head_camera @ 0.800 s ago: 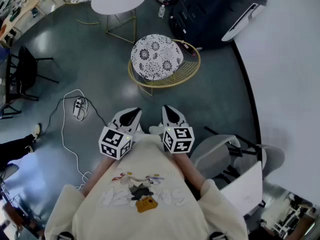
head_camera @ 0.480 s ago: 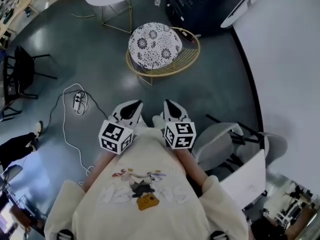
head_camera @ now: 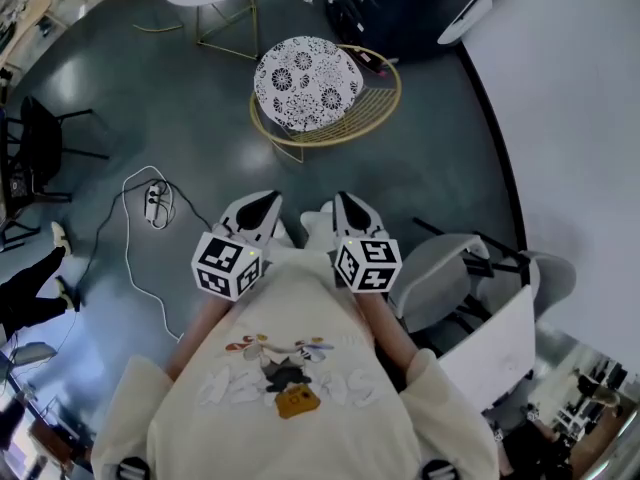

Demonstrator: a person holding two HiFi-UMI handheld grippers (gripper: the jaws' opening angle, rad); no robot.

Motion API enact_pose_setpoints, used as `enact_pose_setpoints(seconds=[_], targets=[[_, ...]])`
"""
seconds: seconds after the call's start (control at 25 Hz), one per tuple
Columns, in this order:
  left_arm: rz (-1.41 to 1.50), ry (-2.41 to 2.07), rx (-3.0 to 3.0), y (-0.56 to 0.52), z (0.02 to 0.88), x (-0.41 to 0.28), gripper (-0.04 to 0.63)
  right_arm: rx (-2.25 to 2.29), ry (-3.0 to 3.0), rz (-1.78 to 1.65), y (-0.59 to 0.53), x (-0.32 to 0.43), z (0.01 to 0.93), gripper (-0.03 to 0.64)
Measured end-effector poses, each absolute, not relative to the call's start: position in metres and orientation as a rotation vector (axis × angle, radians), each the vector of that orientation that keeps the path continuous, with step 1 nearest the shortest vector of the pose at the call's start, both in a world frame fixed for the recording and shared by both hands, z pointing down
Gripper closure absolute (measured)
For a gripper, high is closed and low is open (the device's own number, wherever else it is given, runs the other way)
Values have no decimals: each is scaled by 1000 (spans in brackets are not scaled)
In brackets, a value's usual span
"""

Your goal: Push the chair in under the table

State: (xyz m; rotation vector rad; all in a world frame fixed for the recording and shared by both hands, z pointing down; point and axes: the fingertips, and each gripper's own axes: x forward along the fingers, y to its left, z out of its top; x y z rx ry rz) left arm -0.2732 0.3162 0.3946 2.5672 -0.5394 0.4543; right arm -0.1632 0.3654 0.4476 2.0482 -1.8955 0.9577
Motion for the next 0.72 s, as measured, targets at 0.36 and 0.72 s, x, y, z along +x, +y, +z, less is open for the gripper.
enact_pose_setpoints(seconds=[0.36,0.72], targets=[[498,-506,2525,279,409,-217,586,2063,-1796,1025,347,-88,475,607],[616,-585,2580,147,418,-96,586,2143,-1908,1176,201,59,490,607]])
